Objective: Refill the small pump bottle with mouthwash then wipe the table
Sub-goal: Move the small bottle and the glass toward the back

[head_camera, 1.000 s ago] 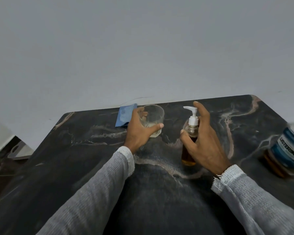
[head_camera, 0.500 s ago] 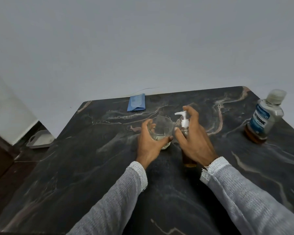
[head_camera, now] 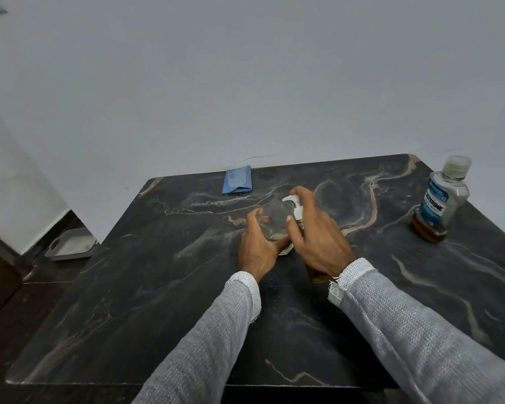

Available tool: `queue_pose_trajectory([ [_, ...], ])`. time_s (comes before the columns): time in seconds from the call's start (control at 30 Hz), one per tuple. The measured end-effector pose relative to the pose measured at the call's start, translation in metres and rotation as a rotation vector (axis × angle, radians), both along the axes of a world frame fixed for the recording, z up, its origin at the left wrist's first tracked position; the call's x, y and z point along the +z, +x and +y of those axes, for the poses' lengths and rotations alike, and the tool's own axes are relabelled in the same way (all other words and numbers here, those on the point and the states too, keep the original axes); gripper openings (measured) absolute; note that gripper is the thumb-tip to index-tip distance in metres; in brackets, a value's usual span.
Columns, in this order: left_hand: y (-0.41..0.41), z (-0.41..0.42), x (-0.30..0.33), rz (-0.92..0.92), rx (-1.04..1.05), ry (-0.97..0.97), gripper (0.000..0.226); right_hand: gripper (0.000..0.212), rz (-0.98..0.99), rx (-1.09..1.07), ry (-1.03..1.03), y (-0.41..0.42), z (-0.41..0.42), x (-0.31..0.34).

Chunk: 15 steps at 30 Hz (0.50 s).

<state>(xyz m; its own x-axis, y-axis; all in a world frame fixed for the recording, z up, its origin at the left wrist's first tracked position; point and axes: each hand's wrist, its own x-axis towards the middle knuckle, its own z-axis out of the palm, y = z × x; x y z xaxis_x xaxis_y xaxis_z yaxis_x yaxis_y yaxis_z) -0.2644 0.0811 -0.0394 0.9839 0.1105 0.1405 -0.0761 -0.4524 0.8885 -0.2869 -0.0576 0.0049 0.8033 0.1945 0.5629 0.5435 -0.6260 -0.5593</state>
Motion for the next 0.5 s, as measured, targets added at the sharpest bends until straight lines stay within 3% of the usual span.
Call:
queue_pose_trajectory([
  [0.33, 0.0041, 0.0008, -0.0061, -0.005, 0.012, 0.035, 0.103, 0.021, -0.015, -0.059, -0.032, 0.0092, 0.0016, -0.0043],
  [0.5, 0.0047, 0.0010, -0.0074, -0.022, 0.013, 0.038, 0.103, 0.026, -0.019, -0.079, -0.003, 0.0089, -0.0020, -0.0077],
])
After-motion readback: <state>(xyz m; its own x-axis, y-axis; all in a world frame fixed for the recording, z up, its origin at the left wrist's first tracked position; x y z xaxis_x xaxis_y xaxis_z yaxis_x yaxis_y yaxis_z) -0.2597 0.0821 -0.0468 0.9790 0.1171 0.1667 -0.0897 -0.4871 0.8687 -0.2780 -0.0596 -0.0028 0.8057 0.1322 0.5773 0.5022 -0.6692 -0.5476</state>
